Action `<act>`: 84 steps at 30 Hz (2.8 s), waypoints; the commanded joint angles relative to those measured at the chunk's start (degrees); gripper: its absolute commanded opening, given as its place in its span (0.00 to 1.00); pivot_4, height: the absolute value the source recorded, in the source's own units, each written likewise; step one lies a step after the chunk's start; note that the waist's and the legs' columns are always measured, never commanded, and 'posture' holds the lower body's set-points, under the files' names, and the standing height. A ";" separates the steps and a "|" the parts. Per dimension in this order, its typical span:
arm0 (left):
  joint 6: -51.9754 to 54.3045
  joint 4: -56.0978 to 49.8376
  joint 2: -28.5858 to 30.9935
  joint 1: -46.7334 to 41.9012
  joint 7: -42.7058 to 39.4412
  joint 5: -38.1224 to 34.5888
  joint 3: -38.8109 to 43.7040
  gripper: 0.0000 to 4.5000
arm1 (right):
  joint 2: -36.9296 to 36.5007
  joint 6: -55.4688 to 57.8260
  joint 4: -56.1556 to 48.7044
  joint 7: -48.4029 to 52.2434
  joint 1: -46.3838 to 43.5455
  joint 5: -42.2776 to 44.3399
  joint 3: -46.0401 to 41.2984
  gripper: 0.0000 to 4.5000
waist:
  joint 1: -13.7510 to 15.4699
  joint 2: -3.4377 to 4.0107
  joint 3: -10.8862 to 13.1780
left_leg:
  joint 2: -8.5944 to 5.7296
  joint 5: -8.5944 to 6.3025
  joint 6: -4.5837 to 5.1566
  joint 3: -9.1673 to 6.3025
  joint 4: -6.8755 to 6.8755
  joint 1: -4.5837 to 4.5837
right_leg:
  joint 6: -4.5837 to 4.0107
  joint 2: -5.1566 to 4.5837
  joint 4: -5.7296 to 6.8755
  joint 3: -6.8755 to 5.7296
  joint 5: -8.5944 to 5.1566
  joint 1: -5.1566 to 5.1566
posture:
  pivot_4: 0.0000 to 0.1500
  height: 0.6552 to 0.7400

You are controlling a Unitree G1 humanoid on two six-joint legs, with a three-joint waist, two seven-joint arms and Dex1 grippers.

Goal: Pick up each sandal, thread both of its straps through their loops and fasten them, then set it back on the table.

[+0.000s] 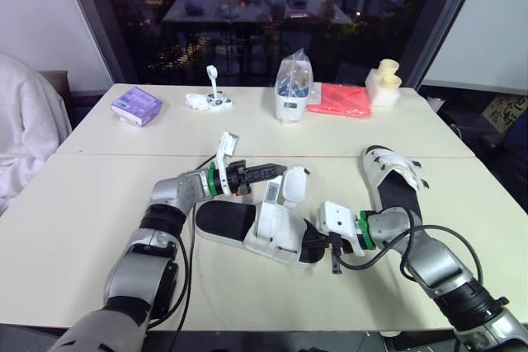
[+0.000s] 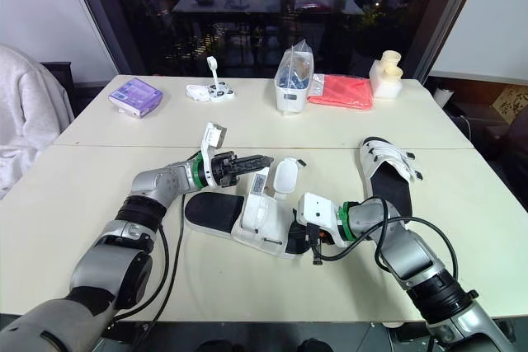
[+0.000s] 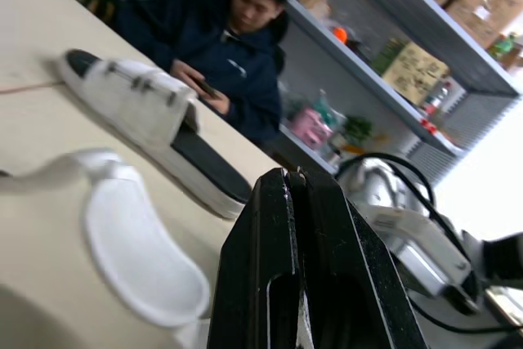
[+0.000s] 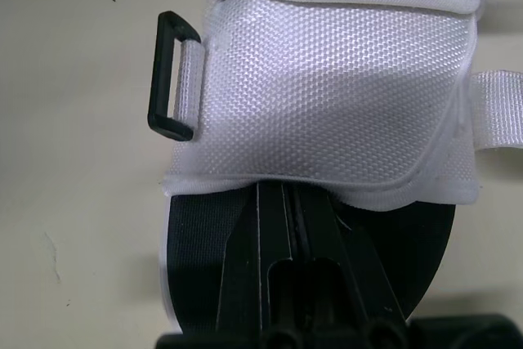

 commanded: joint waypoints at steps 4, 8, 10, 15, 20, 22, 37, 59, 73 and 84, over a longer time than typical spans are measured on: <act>-2.93 3.15 -0.70 -2.99 0.27 1.18 2.90 0.00 | -1.33 2.08 0.72 1.62 2.66 -1.89 3.09 0.00 | 0.02 0.00 0.00 | -0.01 0.00 0.00 -0.01 0.01 0.00 | 0.01 0.00 0.00 -0.01 0.00 0.02 | 1.00 1.00; -4.48 5.80 -1.76 -3.42 0.55 2.43 3.43 0.00 | -1.22 2.18 0.78 1.81 2.38 -1.84 3.24 0.00 | 0.00 0.00 0.00 | -0.02 0.00 0.00 -0.01 0.02 0.01 | 0.02 0.00 0.02 -0.02 0.00 0.03 | 1.00 1.00; -5.25 6.91 -2.18 -3.64 0.67 2.99 3.69 0.00 | -1.24 2.17 0.80 1.90 2.29 -1.84 3.28 0.00 | 0.01 0.00 0.00 | -0.02 0.00 0.00 -0.02 0.02 0.02 | 0.02 0.00 0.02 -0.02 0.00 0.04 | 1.00 1.00; -7.15 9.54 -2.95 -4.23 1.08 4.45 4.23 0.00 | -1.40 2.35 0.68 1.98 2.25 -1.78 3.18 0.00 | 0.01 -0.01 0.00 | -0.02 0.00 0.00 -0.03 0.05 0.02 | 0.06 0.00 0.04 -0.03 0.03 0.06 | 1.00 1.00; -10.73 13.43 -3.61 -4.48 2.77 6.73 4.81 0.00 | -1.70 2.67 0.16 1.87 2.66 -1.74 3.02 0.00 | 0.01 -0.01 -0.01 | -0.03 0.00 0.00 -0.04 0.08 0.03 | 0.11 0.00 0.04 -0.04 0.06 0.08 | 1.00 1.00; -11.87 14.81 -3.84 -4.50 2.99 7.39 5.02 0.00 | -1.73 2.83 -0.01 1.81 2.76 -1.71 3.01 0.00 | 0.02 -0.01 -0.01 | -0.03 0.00 0.00 -0.04 0.08 0.03 | 0.11 0.00 0.05 -0.04 0.06 0.08 | 1.00 1.00; -14.87 18.06 -4.22 -2.59 2.98 16.46 1.78 0.22 | -1.48 2.92 0.02 1.42 2.89 -1.95 3.11 0.00 | 0.00 -0.02 -0.04 | -0.04 0.00 0.00 -0.05 0.10 0.07 | 0.12 0.00 0.08 -0.06 0.06 0.14 | 1.00 1.00; -46.35 23.11 0.16 -3.79 12.49 39.45 -12.48 0.87 | -0.64 2.13 1.02 1.23 2.37 -2.64 3.19 0.00 | -0.01 -0.06 -0.20 | -0.03 0.00 0.00 -0.05 0.17 0.17 | 0.13 -0.01 0.14 -0.07 0.07 0.22 | 1.00 1.00; -24.72 8.31 7.33 -4.23 -8.08 23.78 -1.66 0.87 | -0.38 2.32 1.51 1.27 1.72 -2.34 2.60 0.00 | -0.18 -0.11 -0.14 | 0.05 -0.12 0.20 -0.07 0.80 0.02 | 0.15 0.00 0.39 -0.16 0.07 0.26 | 1.00 1.00; -18.15 -18.28 15.63 13.14 -13.12 22.43 -6.95 0.82 | -0.49 1.44 2.58 1.31 0.54 -2.26 1.83 0.00 | -0.04 -0.07 -0.15 | 0.08 -0.09 0.14 -0.13 0.91 0.08 | 0.11 -0.02 0.61 -0.13 0.07 0.25 | 1.00 1.00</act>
